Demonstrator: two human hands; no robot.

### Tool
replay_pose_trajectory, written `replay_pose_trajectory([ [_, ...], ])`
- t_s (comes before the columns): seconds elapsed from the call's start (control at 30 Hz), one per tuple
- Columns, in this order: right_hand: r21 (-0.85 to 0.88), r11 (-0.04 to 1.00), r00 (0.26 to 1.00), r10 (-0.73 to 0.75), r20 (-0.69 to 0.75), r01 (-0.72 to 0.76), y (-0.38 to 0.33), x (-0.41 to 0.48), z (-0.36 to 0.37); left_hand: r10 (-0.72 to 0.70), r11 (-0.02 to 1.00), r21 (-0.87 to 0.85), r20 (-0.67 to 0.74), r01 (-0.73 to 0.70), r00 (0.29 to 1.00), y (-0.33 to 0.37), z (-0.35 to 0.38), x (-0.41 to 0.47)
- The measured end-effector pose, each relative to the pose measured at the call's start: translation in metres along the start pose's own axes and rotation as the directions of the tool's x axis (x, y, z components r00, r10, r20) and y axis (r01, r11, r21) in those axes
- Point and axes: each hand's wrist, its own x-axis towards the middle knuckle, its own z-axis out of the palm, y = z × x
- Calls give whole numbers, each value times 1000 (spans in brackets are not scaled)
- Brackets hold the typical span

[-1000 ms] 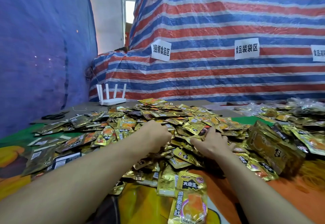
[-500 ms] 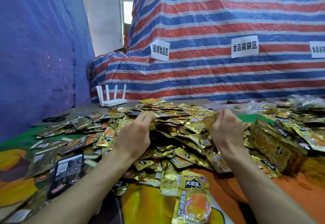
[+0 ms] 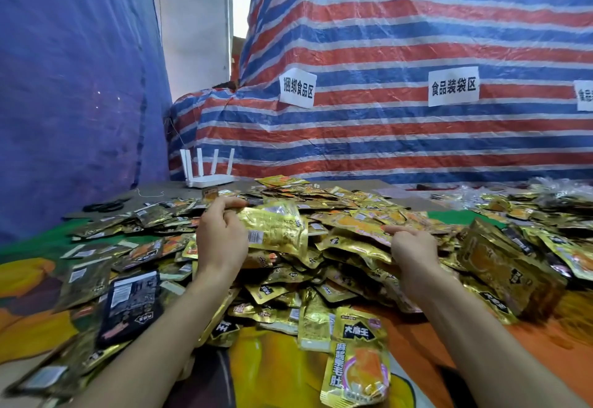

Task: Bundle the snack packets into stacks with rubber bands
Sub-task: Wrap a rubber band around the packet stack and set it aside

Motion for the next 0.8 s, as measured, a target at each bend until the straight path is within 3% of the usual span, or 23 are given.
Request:
replay_pose_trajectory([
  [0.1, 199, 951, 969, 219, 112, -237, 1, -3, 7, -159, 986, -49, 29, 160, 987, -4, 0, 1],
  [0.2, 263, 918, 947, 249, 202, -298, 0, -9, 9, -383, 906, -182, 35, 383, 923, -2, 0, 4],
  [0.3, 321, 878, 919, 265, 293, -356, -3, -14, 6, -528, 755, -338, 196, 562, 826, 2, -5, 4],
  [0.37, 367, 840, 891, 263, 369, -400, -5, -16, 3, -510, 733, -355, 277, 580, 815, 1, -8, 4],
  [0.5, 435, 778, 844, 219, 489, -454, -8, -18, 2, -472, 779, -343, 229, 525, 851, 4, -14, 5],
  [0.63, 520, 692, 812, 169, 558, -501, -9, -21, 2, -484, 676, -447, 331, 586, 810, 5, -17, 4],
  [0.8, 477, 726, 795, 156, 586, -494, -8, -22, 3, -452, 654, -469, 388, 594, 803, 8, -15, 1],
])
